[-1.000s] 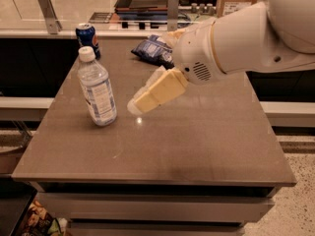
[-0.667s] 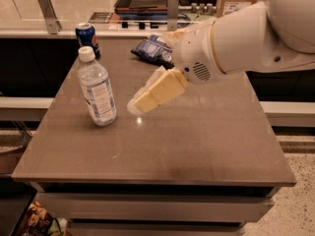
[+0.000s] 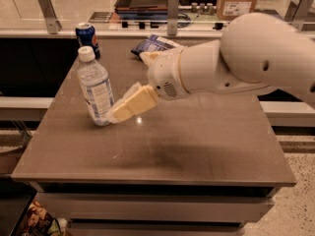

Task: Move blue plastic bottle near pepsi can

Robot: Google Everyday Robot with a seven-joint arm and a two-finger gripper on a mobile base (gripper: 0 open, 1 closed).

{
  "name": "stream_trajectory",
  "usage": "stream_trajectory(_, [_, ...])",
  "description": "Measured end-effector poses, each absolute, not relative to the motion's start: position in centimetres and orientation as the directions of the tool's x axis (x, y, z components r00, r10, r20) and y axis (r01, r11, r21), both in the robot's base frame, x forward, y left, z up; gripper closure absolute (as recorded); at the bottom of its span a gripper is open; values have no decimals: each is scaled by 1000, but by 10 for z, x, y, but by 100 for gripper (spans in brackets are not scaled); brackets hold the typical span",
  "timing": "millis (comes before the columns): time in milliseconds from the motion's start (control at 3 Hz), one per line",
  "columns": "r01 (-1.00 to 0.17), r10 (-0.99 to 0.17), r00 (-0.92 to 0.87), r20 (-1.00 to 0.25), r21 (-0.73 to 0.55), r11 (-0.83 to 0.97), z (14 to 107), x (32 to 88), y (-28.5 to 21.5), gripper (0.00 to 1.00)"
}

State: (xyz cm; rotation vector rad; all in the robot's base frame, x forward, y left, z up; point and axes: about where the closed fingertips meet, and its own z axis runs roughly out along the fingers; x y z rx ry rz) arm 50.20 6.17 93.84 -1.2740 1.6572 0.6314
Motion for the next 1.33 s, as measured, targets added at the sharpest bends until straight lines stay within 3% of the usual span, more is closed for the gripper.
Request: stream_trajectory(1333, [-948,-207,-1,-978,-65,312,904,519,122,0])
